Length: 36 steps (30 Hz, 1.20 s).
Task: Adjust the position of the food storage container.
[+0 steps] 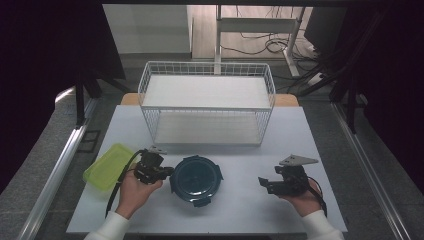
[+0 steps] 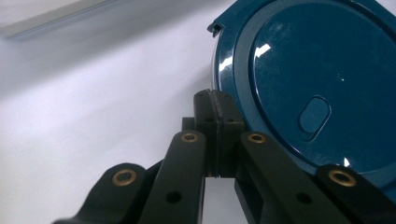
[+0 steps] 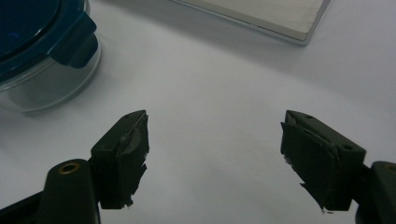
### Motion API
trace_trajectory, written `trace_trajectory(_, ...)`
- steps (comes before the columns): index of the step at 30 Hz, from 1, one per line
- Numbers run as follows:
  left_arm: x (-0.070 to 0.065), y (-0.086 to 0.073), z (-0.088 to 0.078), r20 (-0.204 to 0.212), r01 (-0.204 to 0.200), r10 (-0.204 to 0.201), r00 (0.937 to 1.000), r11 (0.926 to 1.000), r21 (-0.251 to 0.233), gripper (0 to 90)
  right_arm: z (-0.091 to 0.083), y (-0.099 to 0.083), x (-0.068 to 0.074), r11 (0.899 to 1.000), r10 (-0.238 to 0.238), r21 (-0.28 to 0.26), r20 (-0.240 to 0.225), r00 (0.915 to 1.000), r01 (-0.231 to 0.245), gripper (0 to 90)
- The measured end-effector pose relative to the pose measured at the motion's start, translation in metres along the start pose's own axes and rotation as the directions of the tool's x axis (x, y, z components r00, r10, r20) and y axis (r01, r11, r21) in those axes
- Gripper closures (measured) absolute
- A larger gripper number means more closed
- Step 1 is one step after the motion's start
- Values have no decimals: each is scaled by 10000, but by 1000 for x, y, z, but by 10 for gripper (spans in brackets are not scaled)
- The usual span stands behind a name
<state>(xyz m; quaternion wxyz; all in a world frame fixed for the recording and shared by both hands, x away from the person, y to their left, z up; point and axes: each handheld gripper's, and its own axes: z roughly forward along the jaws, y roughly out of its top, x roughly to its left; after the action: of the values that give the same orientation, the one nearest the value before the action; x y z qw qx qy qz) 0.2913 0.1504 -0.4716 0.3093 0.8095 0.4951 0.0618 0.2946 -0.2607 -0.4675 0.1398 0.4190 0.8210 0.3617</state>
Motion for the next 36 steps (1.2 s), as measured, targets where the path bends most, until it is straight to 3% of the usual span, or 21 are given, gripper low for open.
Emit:
trace_trajectory(7,-13,13,10,131,-369,368,9992,9993,101,900,0,-1,0,10000,-9,70,-10,10000,9,235)
trace_trajectory(16,-19,19,19,873,-326,324,9957,9995,1,900,2,-1,-1,9999,29,110,-8,10000,-29,235)
trace_trajectory(22,-24,22,24,909,-564,553,9943,9984,95,900,2,-1,0,9999,-52,115,-34,10000,53,235)
trace_trajectory(24,-24,22,25,1010,-469,462,9938,9989,47,900,2,-1,1,9999,-65,114,-32,10000,66,235)
trace_trajectory(27,-18,21,26,1430,-412,413,9889,9991,-38,900,1,-1,0,9999,-48,94,-51,10000,48,235)
trace_trajectory(31,-10,18,22,1272,-484,508,9906,9986,-224,879,0,-1,0,10000,11,-21,-18,10000,-11,235)
trace_trajectory(36,13,11,2,1473,107,9,9891,9969,-776,896,-4,-2,1,9992,119,-372,-245,9996,-128,235)
